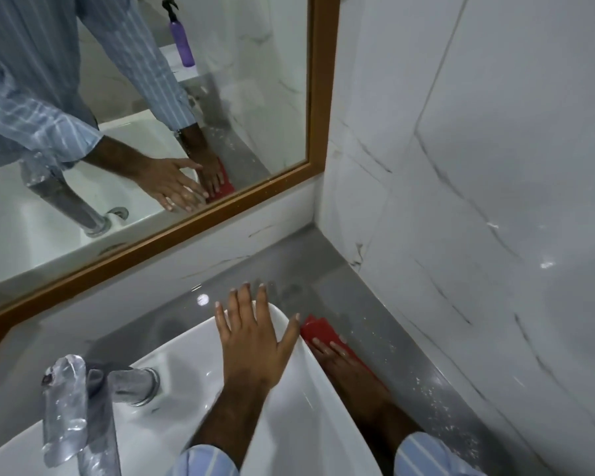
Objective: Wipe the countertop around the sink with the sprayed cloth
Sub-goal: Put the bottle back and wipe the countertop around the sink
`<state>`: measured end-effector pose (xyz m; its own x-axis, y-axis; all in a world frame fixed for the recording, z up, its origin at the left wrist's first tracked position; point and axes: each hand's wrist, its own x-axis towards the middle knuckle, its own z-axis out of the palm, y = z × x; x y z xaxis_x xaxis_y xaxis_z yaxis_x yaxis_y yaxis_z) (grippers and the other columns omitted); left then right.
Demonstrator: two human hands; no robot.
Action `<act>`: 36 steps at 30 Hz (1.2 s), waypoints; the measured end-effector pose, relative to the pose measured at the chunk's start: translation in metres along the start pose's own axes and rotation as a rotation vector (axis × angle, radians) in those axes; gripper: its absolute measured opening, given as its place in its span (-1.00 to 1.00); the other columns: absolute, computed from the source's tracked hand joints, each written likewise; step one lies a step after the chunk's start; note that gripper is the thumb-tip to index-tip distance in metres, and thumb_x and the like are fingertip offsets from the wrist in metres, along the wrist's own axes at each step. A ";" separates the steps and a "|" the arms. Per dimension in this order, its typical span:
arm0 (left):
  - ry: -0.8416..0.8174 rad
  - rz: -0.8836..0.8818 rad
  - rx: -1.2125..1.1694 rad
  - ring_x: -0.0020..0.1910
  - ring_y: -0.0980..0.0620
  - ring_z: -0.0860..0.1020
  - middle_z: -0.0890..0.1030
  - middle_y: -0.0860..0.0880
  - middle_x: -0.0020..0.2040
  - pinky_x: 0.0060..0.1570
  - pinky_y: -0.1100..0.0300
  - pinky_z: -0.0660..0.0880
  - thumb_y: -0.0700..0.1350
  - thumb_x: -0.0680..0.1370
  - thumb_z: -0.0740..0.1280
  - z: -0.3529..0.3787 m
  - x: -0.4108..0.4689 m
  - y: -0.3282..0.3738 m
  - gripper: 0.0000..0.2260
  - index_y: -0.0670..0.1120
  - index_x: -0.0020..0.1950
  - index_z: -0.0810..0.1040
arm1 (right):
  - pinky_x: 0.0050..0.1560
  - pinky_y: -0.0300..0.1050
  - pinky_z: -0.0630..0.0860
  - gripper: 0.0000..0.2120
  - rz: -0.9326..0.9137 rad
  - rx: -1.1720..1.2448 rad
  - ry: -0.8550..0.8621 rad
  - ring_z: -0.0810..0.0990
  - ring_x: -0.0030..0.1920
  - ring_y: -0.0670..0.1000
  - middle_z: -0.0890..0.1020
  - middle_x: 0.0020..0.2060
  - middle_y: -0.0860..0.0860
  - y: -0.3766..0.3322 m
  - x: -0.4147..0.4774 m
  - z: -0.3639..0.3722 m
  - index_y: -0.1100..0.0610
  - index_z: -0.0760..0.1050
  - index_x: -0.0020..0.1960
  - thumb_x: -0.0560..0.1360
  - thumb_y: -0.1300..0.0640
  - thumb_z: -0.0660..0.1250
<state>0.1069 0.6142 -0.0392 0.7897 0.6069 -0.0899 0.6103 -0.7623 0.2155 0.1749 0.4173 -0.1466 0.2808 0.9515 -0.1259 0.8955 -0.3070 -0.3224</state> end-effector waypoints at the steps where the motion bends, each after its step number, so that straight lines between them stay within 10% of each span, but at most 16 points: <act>1: 0.015 0.006 0.004 0.72 -0.18 -0.01 0.04 -0.05 0.74 0.67 -0.25 -0.21 0.52 0.47 -0.31 0.002 0.000 0.000 -0.09 0.10 0.70 0.06 | 0.63 -0.02 -0.11 -0.25 -0.015 0.025 -0.003 0.01 0.70 0.00 -0.03 0.71 -0.08 0.006 0.007 0.002 -0.02 -0.20 0.70 0.68 -0.25 0.08; 7: 0.064 0.032 0.006 0.71 -0.19 0.02 0.10 -0.10 0.73 0.65 -0.23 -0.24 0.50 0.54 -0.27 0.012 0.001 -0.004 -0.14 0.05 0.69 0.13 | 0.67 -0.02 -0.23 -0.33 0.229 -0.097 0.063 0.07 0.69 0.05 0.06 0.69 0.03 0.044 0.040 -0.001 0.08 0.03 0.70 0.70 -0.23 0.02; 12: 0.060 0.027 0.029 0.70 -0.20 0.08 0.15 -0.09 0.72 0.62 -0.21 -0.26 0.49 0.56 -0.15 0.013 0.001 -0.004 -0.20 0.07 0.67 0.18 | 0.67 0.16 0.13 -0.28 0.551 -0.047 0.132 0.12 0.68 0.12 0.14 0.69 0.11 0.067 -0.007 -0.012 0.13 0.02 0.70 0.68 -0.26 -0.03; 19: 0.028 0.018 0.009 0.71 -0.21 0.04 0.11 -0.09 0.72 0.63 -0.24 -0.23 0.50 0.53 -0.20 0.005 -0.001 -0.001 -0.16 0.05 0.68 0.15 | 0.63 0.15 0.15 -0.29 0.663 -0.011 0.099 0.17 0.67 0.12 0.12 0.69 0.07 0.025 -0.174 0.017 0.14 0.04 0.69 0.69 -0.27 -0.08; 29: 0.106 0.042 0.066 0.64 -0.34 0.17 0.25 -0.29 0.64 0.61 -0.38 -0.05 0.37 0.61 -0.06 0.019 -0.002 -0.004 -0.24 -0.12 0.62 0.28 | 0.65 0.14 0.19 -0.31 0.564 -0.086 0.100 0.16 0.68 0.10 0.19 0.68 0.13 0.058 -0.064 -0.004 0.16 0.08 0.69 0.69 -0.21 0.02; 36: 0.100 0.034 0.059 0.65 -0.34 0.14 0.21 -0.28 0.66 0.63 -0.36 -0.07 0.37 0.59 -0.06 0.009 -0.005 0.000 -0.21 -0.13 0.64 0.24 | 0.64 0.24 0.21 -0.28 0.630 -0.018 0.038 0.08 0.69 0.08 0.10 0.70 0.07 0.034 -0.205 0.023 0.07 -0.08 0.71 0.68 -0.31 -0.14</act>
<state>0.1039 0.6090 -0.0474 0.8016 0.5978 0.0142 0.5884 -0.7928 0.1589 0.1402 0.2110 -0.1534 0.7682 0.5882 -0.2529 0.5596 -0.8087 -0.1813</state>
